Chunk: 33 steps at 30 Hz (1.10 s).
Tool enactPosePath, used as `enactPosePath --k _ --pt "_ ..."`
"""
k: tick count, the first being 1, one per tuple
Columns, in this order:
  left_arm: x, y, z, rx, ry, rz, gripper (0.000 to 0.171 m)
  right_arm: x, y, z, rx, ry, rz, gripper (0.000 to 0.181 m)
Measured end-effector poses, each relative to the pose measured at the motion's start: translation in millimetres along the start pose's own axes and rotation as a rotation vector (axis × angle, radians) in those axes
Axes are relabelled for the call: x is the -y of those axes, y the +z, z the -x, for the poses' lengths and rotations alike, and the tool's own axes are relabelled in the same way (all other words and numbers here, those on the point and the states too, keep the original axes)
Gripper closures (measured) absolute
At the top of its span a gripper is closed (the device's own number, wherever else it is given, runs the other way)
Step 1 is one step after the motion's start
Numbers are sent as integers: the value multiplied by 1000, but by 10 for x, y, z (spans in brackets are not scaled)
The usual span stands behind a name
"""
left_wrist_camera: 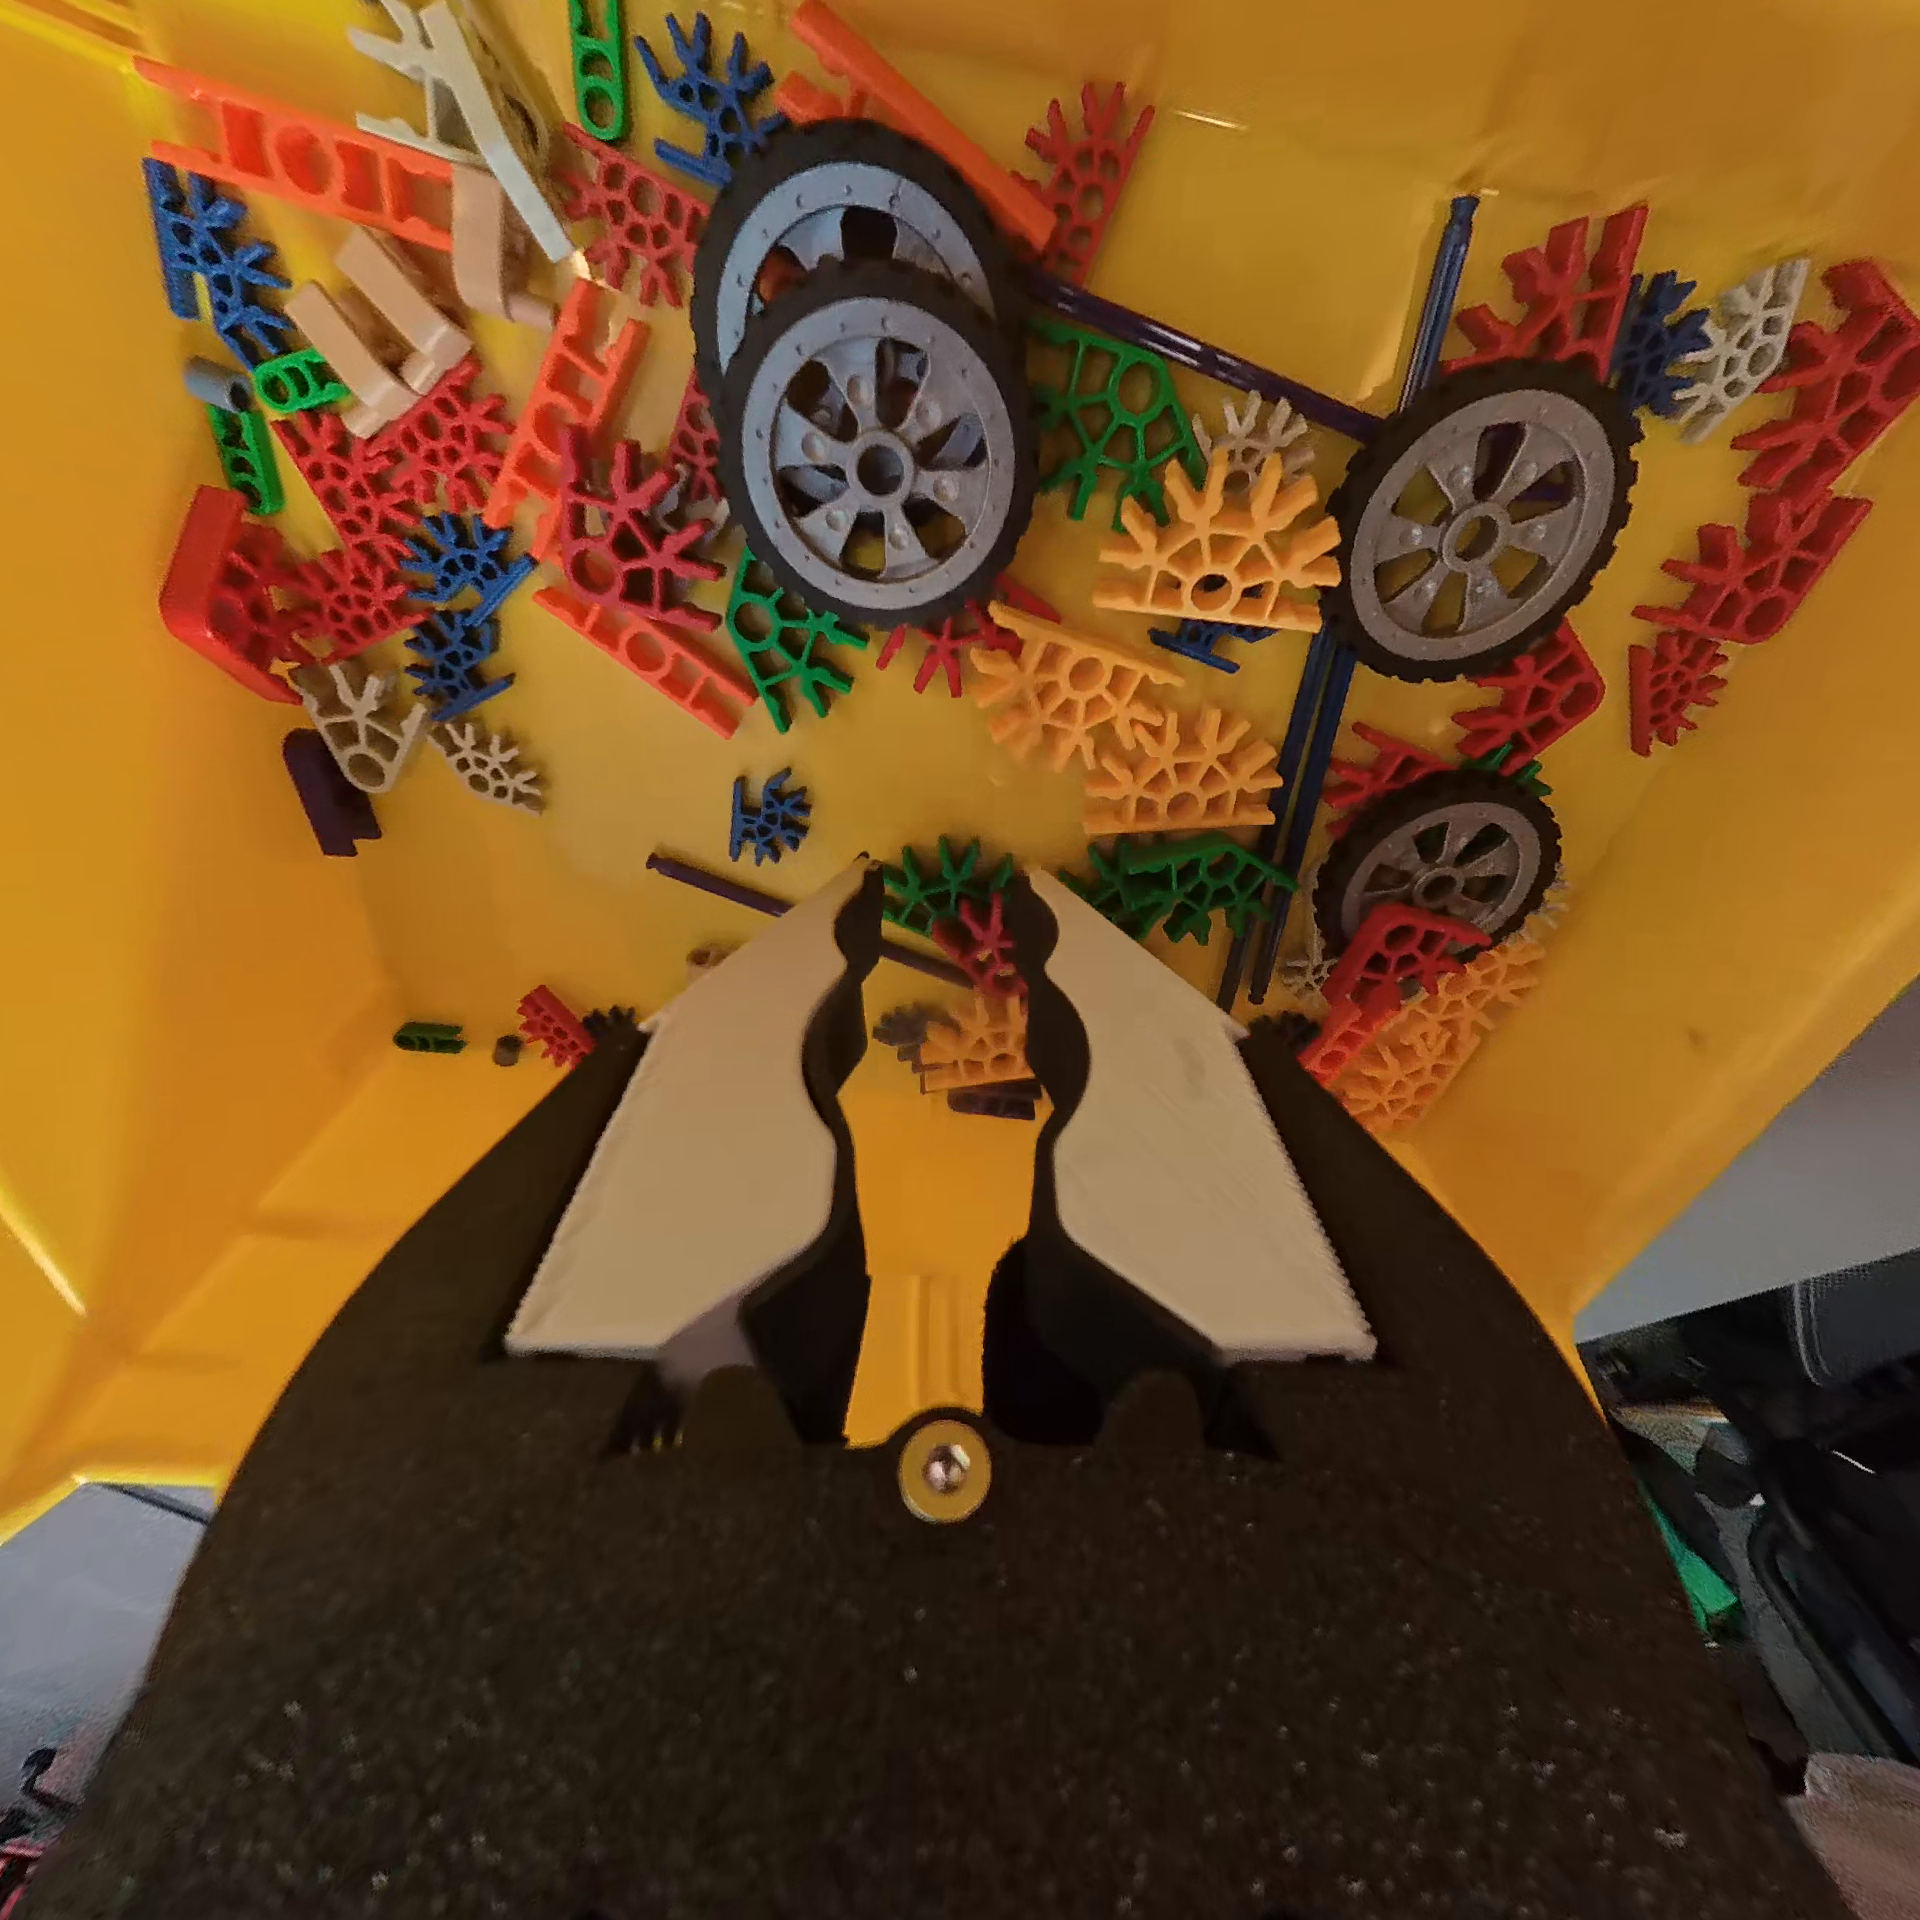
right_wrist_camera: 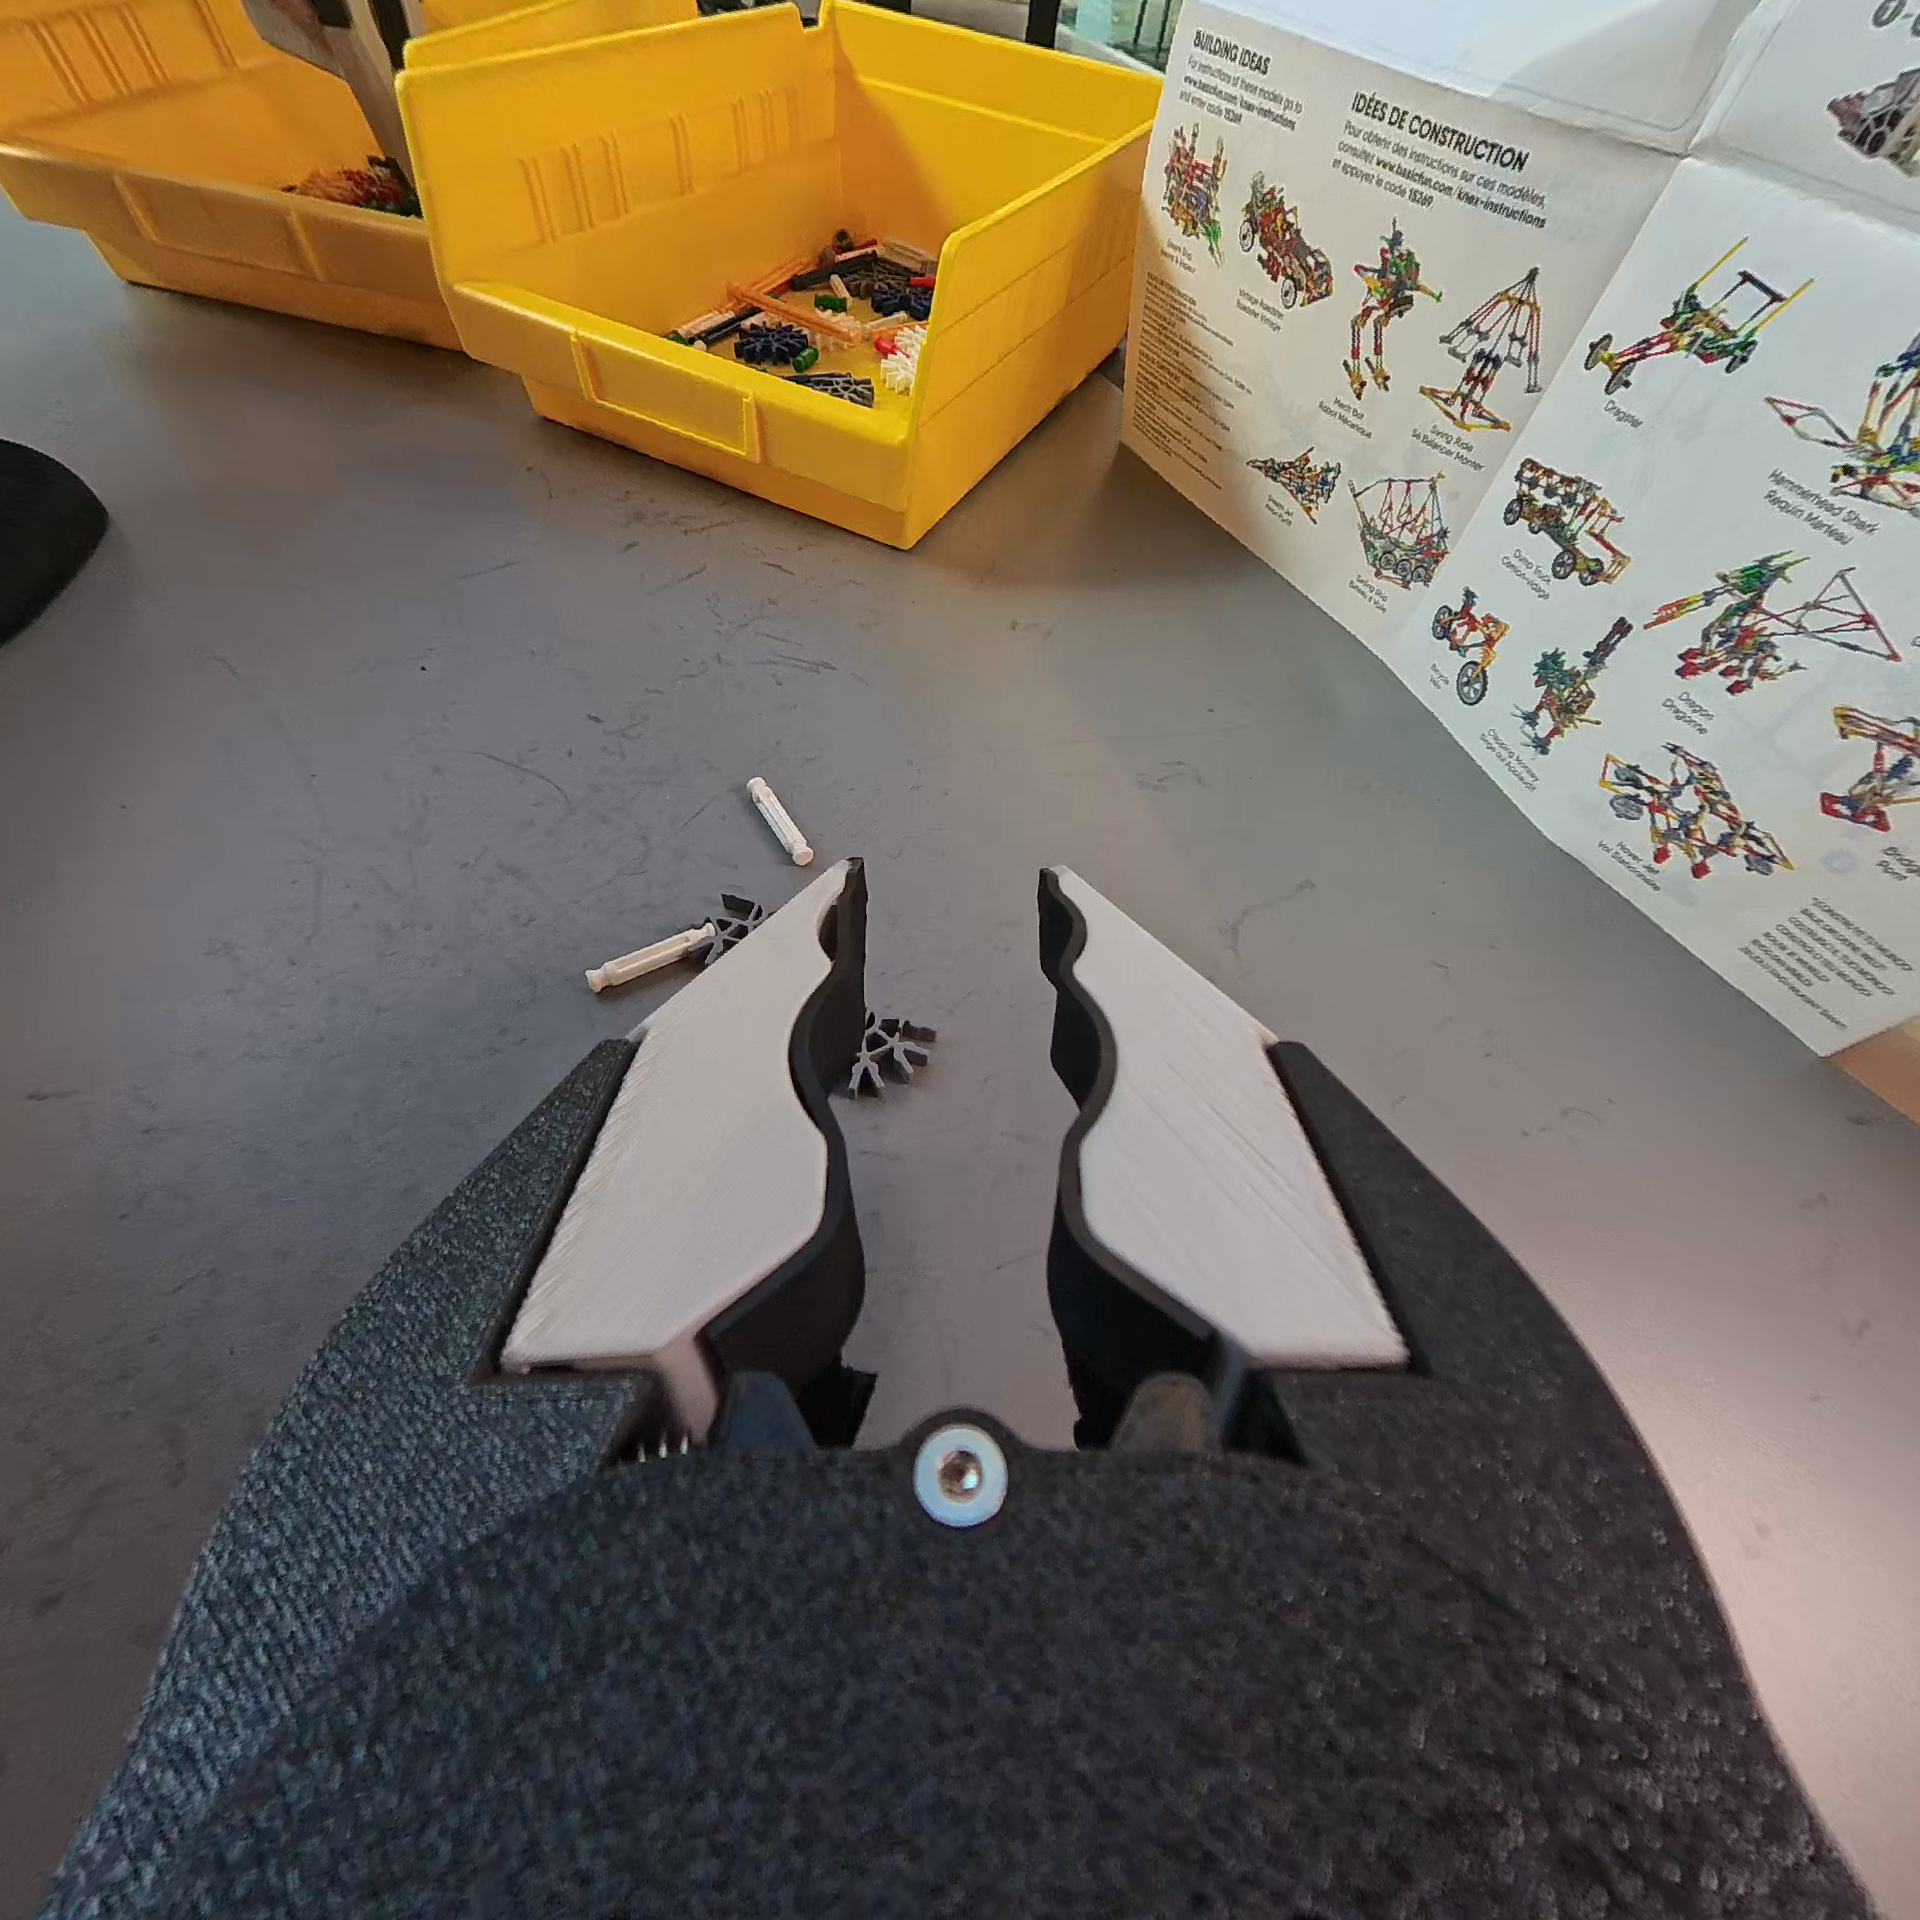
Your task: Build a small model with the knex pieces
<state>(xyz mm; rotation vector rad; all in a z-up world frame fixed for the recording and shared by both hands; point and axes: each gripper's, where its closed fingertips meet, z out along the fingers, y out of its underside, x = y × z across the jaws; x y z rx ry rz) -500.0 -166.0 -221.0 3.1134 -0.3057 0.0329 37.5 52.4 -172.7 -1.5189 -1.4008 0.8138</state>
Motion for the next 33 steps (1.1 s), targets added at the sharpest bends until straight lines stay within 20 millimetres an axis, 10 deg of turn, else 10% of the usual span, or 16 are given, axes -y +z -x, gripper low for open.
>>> enactPosePath --k 16,24,29,33 --pt "-193 34 -81 0 11 97 159 -14 10 11 2 -8 9 151" --pt "233 -661 -123 130 55 -208 166 -19 14 19 5 -10 13 151" --pt "942 -1469 -815 127 152 -644 165 -4 1 22 9 -10 2 150" --pt "1342 -1486 -1941 -79 310 -787 166 12 -17 46 17 -24 -10 146"
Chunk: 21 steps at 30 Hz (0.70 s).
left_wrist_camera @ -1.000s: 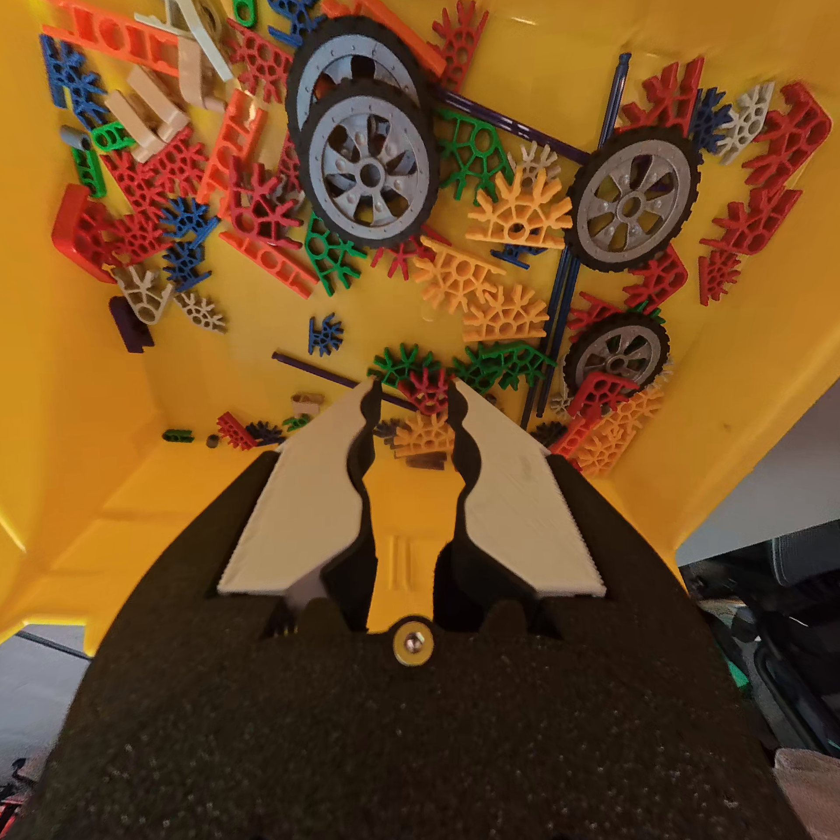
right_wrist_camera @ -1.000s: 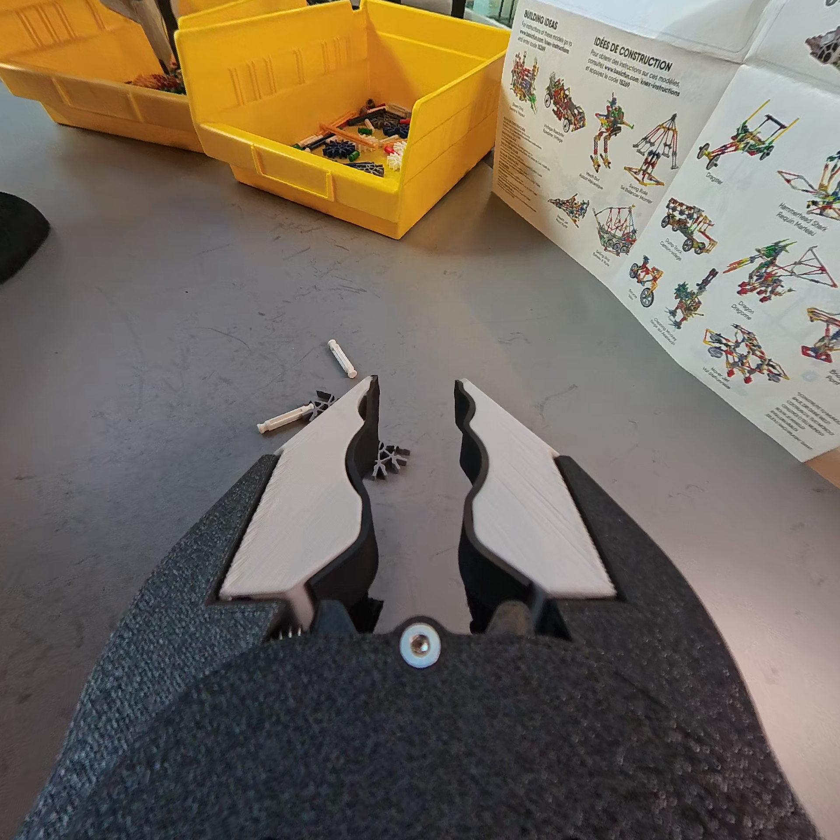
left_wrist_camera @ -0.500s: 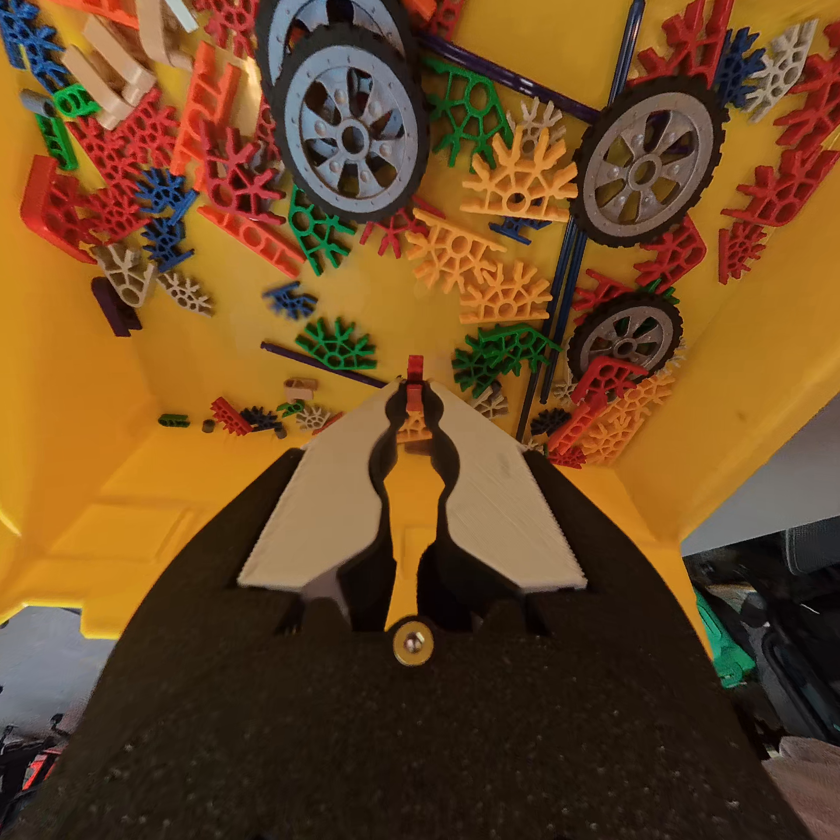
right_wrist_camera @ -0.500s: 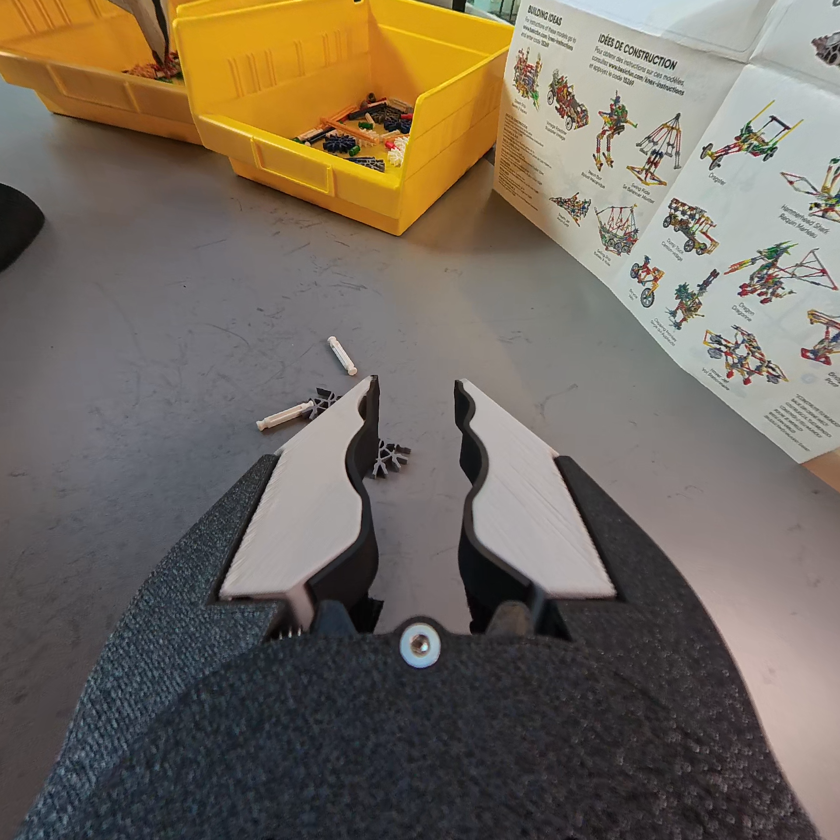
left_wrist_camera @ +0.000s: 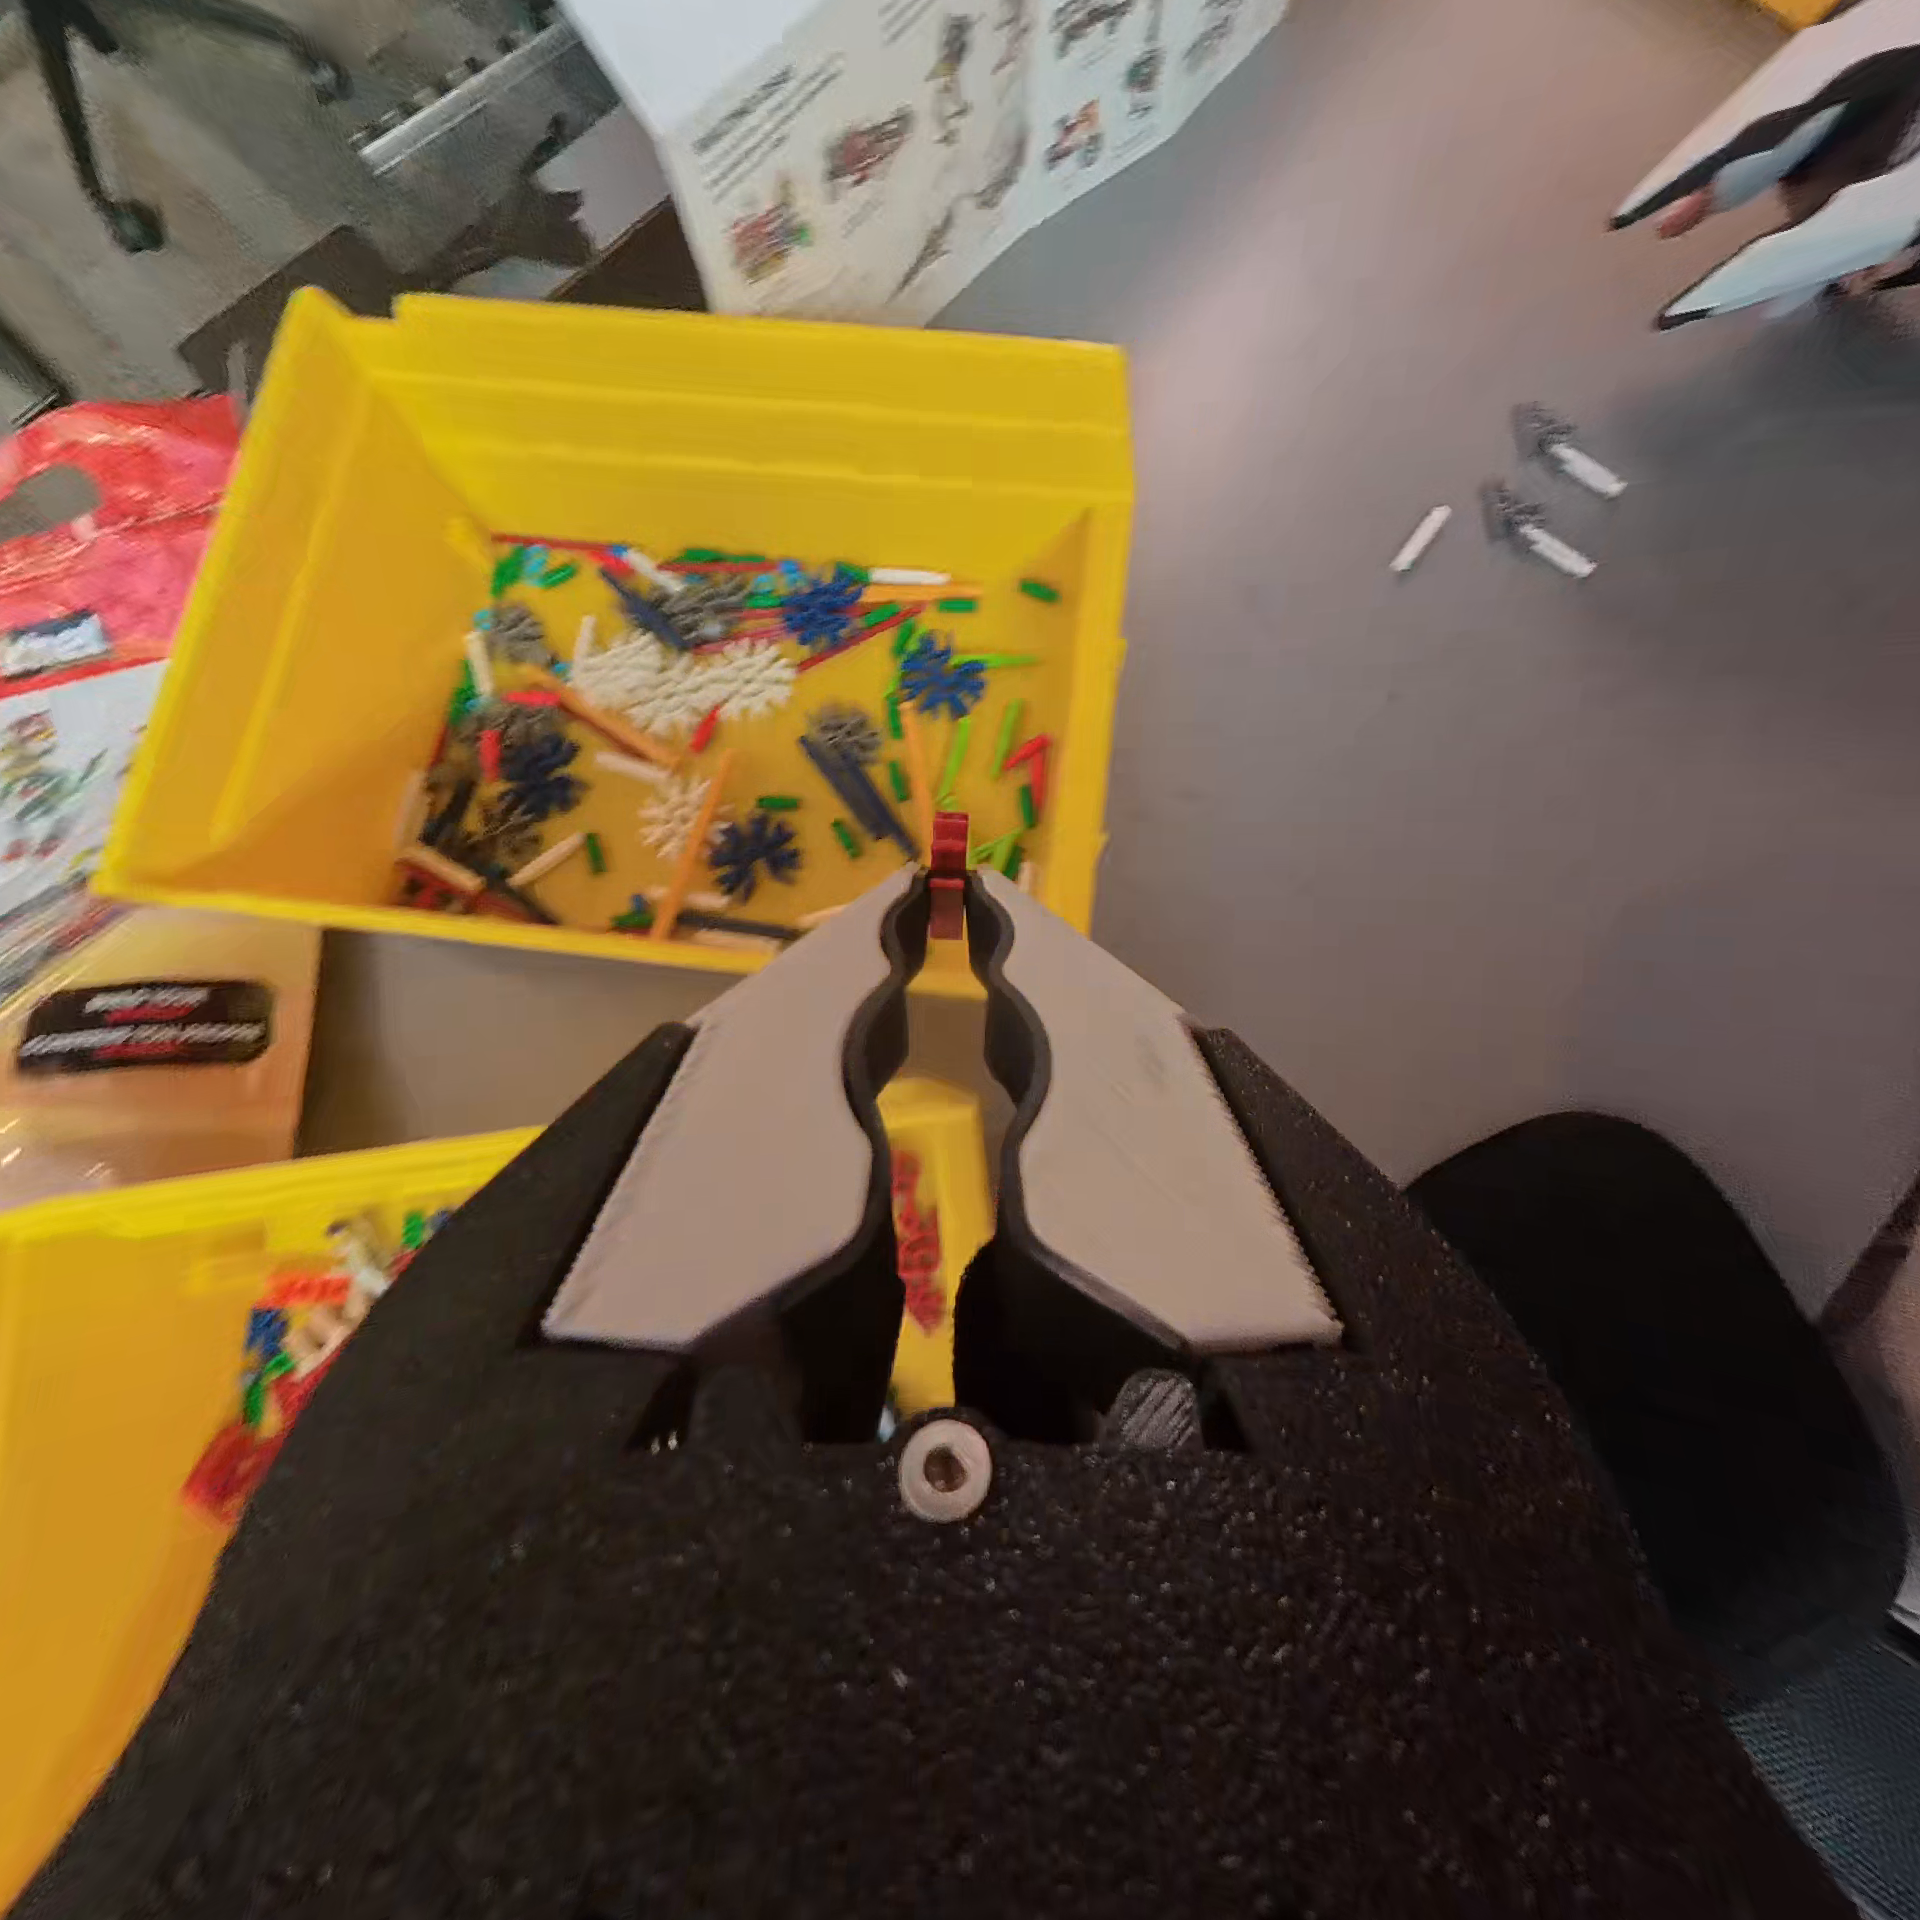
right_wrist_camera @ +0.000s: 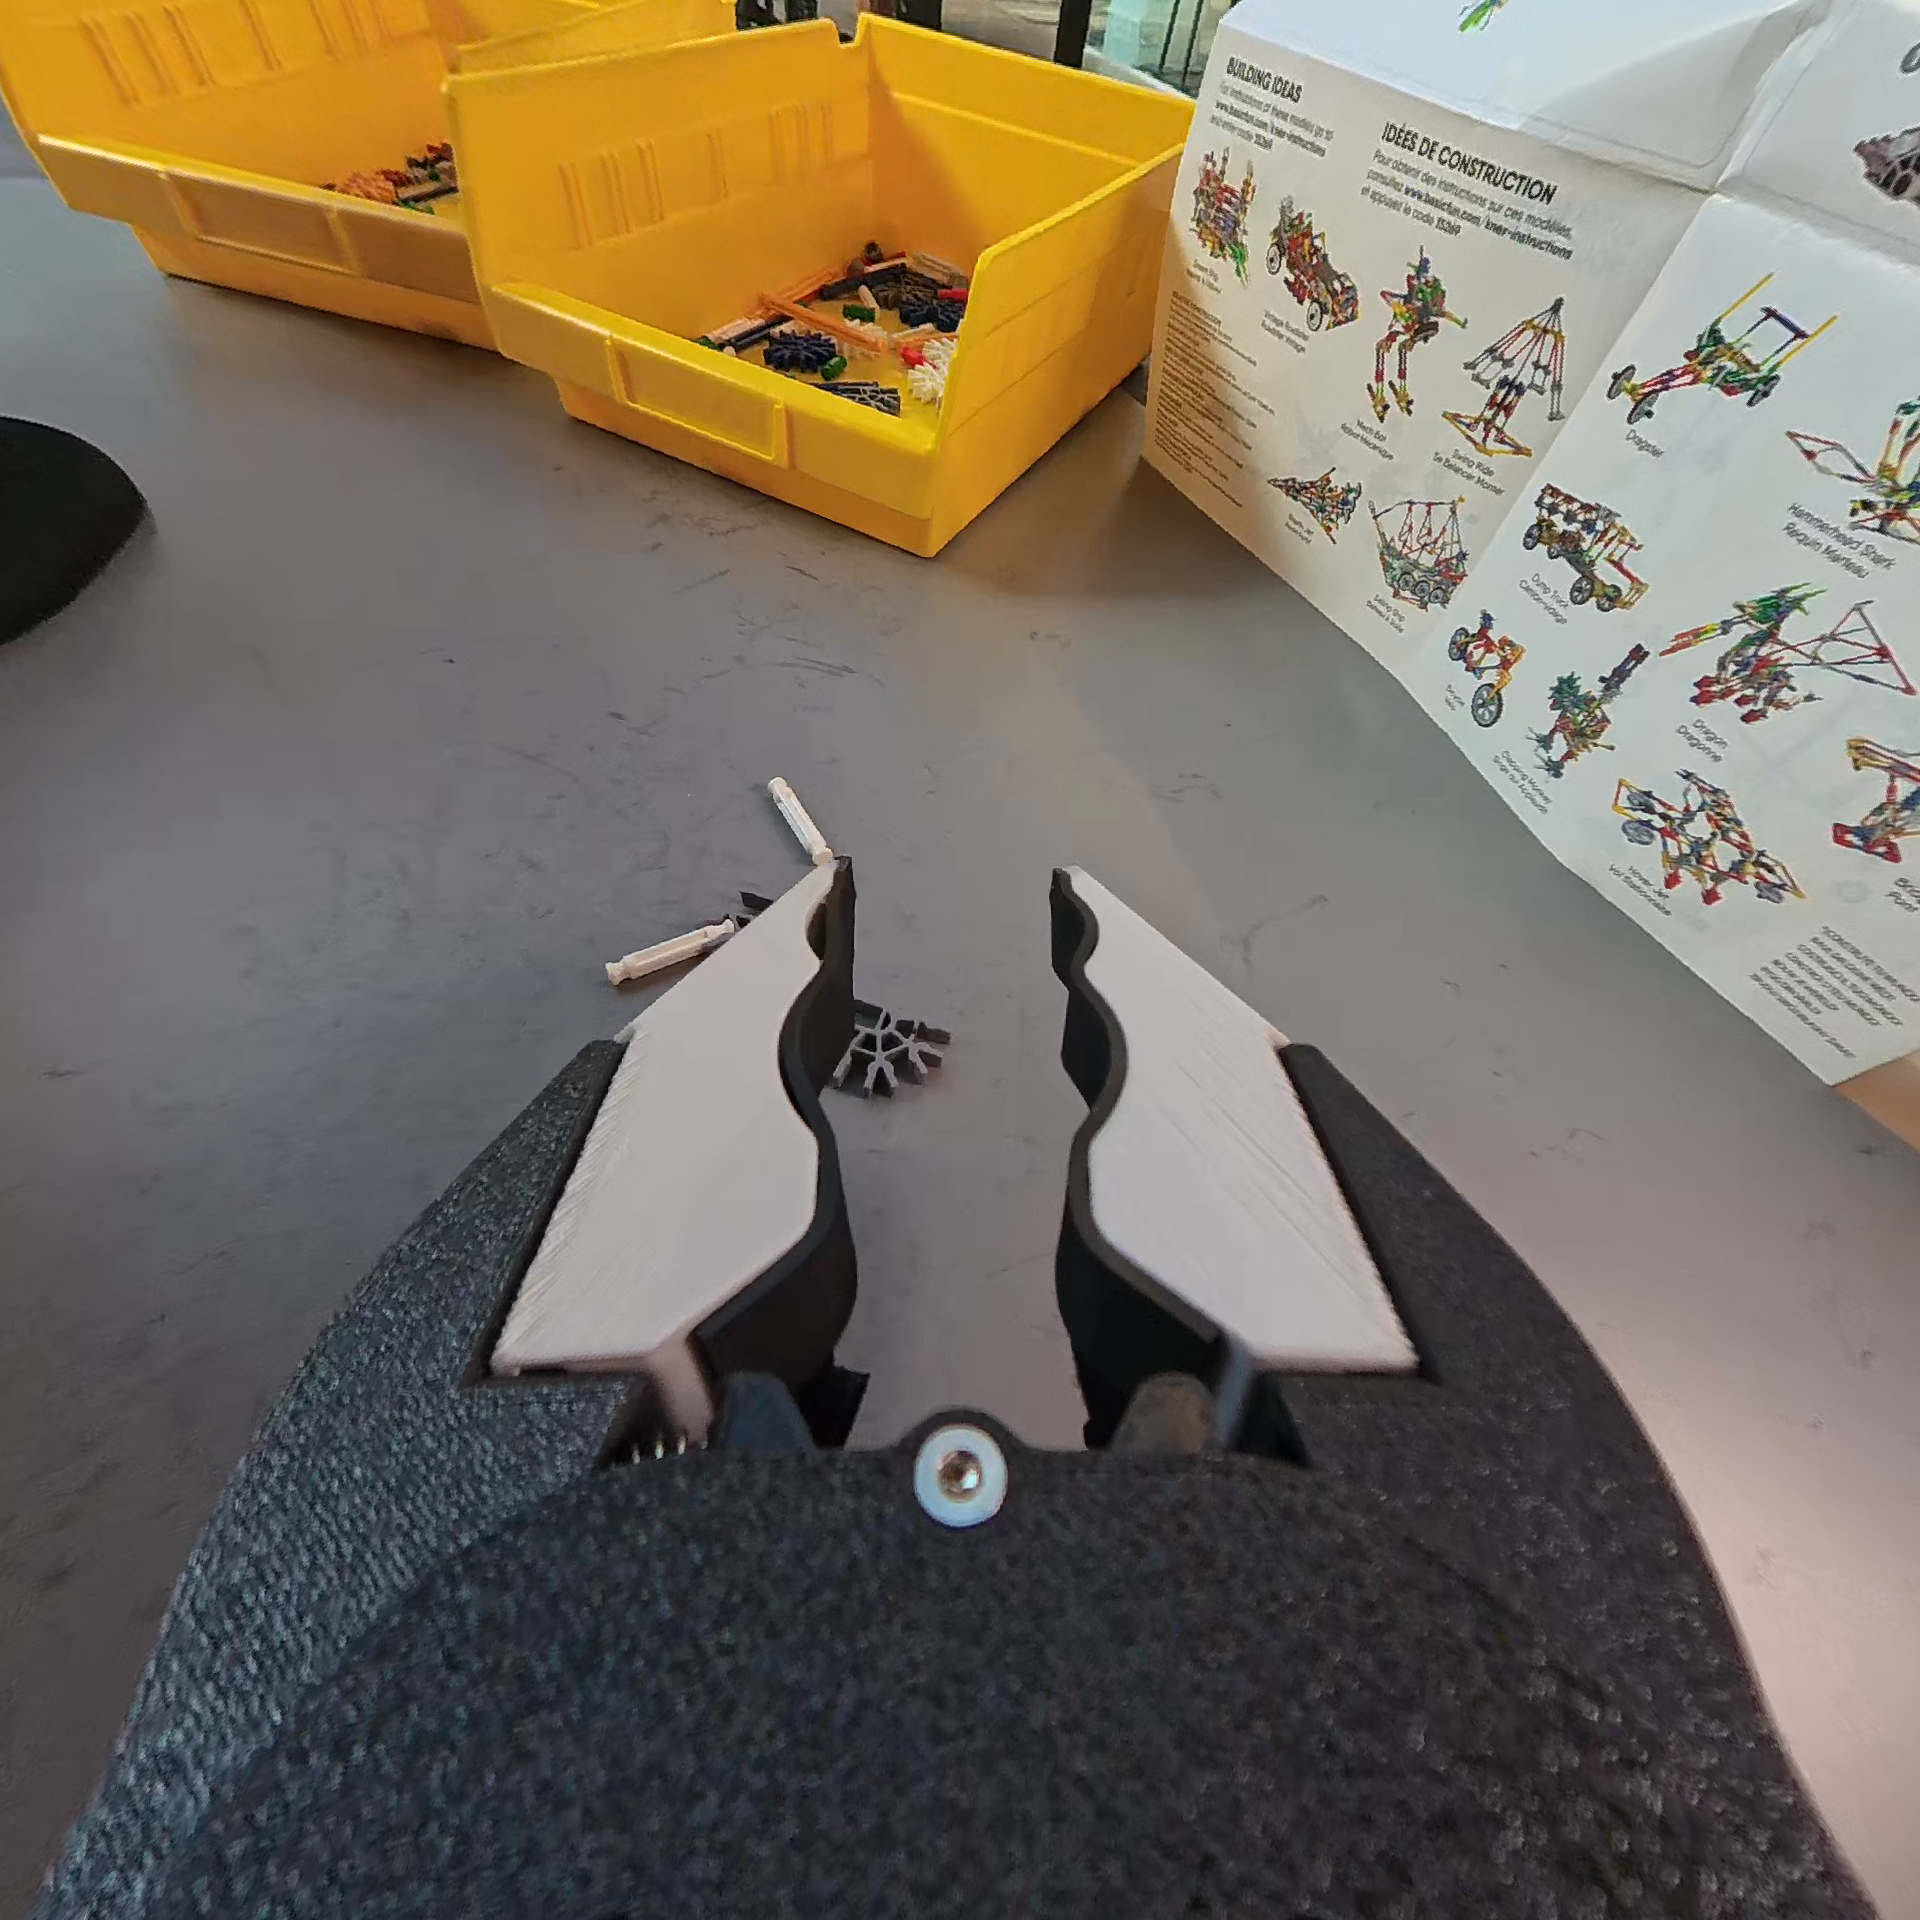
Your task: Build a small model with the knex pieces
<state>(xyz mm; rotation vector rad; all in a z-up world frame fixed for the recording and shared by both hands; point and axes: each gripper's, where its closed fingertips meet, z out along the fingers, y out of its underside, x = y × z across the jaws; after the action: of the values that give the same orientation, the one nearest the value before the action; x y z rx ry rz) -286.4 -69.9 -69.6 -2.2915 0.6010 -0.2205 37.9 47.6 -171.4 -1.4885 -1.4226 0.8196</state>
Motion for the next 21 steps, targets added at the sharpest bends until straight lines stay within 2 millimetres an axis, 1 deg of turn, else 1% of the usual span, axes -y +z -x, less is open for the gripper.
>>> enactPosePath --k 2,4,6,8,10,13,15,18,21 --pt "60 358 -529 -130 33 -8 165 4 -6 7 0 -7 -3 143" --pt "19 743 -1021 -247 65 16 165 4 -7 10 0 -11 -3 139" --pt "-62 1096 -1487 -376 77 49 165 -1 -9 9 0 -16 -1 136" --pt "-168 1391 -1858 -474 94 95 165 -7 -13 3 -1 -19 2 133" --pt "-251 1612 -2110 -535 118 134 165 -14 -20 4 2 -23 6 128" --pt "-317 1819 -2281 -573 136 180 165 -23 -27 86 50 -41 12 117" --pt "-323 1900 -2300 -569 144 192 162 -22 -28 158 87 -56 14 112" --pt "-271 1916 -2278 -561 142 170 148 -29 -25 233 120 -75 21 108" --pt "-111 1800 -2170 -531 131 81 141 -16 -25 274 143 -69 13 106"
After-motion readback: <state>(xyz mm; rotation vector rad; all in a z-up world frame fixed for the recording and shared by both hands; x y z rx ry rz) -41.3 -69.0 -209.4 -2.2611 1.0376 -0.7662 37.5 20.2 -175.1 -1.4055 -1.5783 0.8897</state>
